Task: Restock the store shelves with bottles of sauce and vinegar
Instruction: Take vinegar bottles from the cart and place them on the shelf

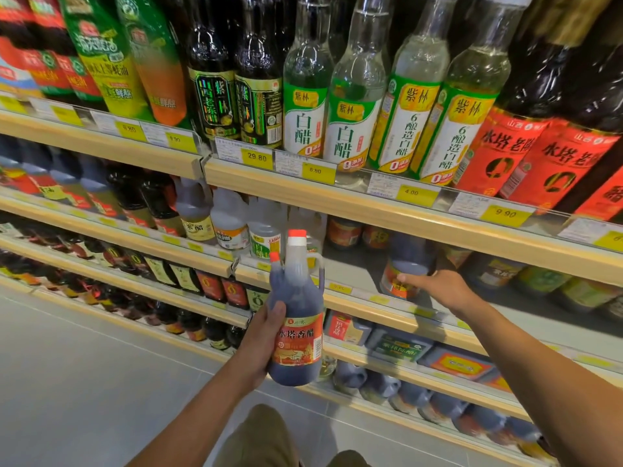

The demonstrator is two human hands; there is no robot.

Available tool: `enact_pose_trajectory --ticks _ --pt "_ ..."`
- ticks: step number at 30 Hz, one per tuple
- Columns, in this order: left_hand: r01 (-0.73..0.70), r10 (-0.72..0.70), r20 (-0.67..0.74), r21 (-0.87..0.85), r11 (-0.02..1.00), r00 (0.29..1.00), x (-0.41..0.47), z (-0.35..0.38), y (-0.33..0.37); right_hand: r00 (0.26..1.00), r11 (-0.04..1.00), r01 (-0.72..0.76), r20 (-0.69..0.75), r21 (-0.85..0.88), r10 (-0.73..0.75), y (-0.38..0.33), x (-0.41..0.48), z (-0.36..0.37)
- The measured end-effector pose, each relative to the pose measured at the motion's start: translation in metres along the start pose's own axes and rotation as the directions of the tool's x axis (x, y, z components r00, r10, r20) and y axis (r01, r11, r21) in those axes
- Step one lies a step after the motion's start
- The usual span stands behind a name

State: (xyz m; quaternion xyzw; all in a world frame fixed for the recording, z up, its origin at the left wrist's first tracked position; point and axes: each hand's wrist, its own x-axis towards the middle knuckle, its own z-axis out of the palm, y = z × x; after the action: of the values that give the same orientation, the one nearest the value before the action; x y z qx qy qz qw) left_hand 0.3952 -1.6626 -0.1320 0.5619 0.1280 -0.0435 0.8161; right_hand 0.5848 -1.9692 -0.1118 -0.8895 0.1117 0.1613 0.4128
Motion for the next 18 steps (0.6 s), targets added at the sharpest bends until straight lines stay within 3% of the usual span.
enact_pose_trajectory --ticks 8,10,12,14,16,18 --pt "0.065 -0.065 0.047 -0.002 0.998 0.997 0.009 0.010 0.003 0.990 0.990 0.139 -0.030 -0.018 -0.140 0.001 -0.010 -0.004" --pt "0.108 -0.107 0.083 -0.007 0.994 0.991 0.010 0.014 0.005 0.977 0.988 0.141 -0.151 -0.070 -0.150 0.003 -0.020 -0.005" --pt "0.161 -0.159 0.124 -0.010 0.987 0.980 0.012 0.018 0.007 0.871 0.965 0.199 -0.422 -0.169 -0.253 0.013 -0.042 -0.002" --pt "0.187 -0.186 0.184 0.009 0.982 0.965 0.014 0.022 0.008 0.755 0.907 0.363 -0.503 -0.212 -0.420 0.020 -0.080 0.014" --pt "0.199 -0.202 0.215 0.034 0.979 0.956 0.019 0.029 0.006 0.798 0.847 0.530 -0.309 -0.051 -0.518 0.015 -0.114 0.033" --pt "0.203 -0.209 0.228 0.049 0.978 0.951 0.025 0.038 0.004 0.885 0.867 0.442 0.047 0.230 -0.463 -0.002 -0.133 0.053"
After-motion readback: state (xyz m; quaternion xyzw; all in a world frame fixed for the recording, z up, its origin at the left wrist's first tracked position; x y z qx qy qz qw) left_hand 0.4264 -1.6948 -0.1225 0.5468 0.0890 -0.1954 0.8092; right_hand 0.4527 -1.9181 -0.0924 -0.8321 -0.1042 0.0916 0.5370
